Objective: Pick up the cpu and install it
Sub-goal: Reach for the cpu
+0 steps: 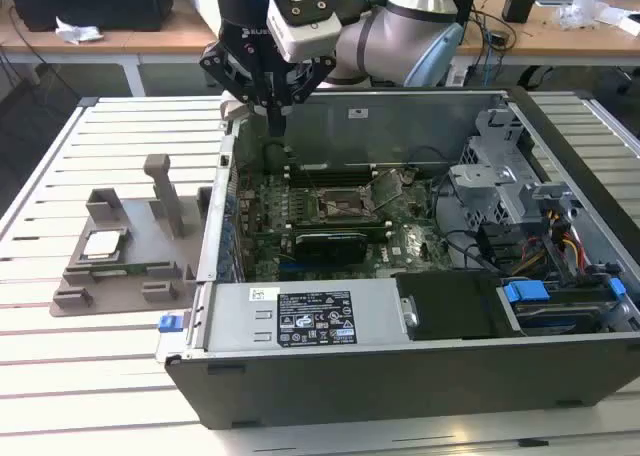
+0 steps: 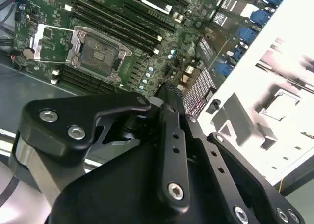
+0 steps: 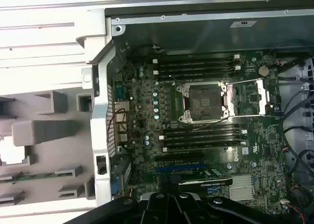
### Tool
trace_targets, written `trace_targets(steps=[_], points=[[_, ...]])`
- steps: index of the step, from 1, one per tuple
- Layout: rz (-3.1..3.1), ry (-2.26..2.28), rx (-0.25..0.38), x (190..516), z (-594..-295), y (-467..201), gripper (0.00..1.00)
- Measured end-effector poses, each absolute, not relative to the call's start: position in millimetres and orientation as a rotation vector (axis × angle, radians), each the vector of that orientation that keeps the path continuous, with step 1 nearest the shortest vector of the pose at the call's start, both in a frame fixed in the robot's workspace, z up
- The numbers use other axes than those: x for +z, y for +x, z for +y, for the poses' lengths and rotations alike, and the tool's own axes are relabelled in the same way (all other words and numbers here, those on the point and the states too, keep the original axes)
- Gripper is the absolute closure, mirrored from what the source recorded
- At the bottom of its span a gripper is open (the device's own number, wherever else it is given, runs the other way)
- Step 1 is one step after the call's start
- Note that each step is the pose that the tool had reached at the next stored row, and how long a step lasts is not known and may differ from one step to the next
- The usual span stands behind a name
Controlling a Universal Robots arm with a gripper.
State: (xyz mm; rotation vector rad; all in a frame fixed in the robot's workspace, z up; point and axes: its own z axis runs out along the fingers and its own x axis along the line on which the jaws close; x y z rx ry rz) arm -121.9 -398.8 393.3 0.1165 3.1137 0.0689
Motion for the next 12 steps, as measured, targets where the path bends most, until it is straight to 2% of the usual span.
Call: trace_targets(steps=[12], points=[[3.114, 0.117, 0.069, 393.1, -398.9, -157.2, 0.89]])
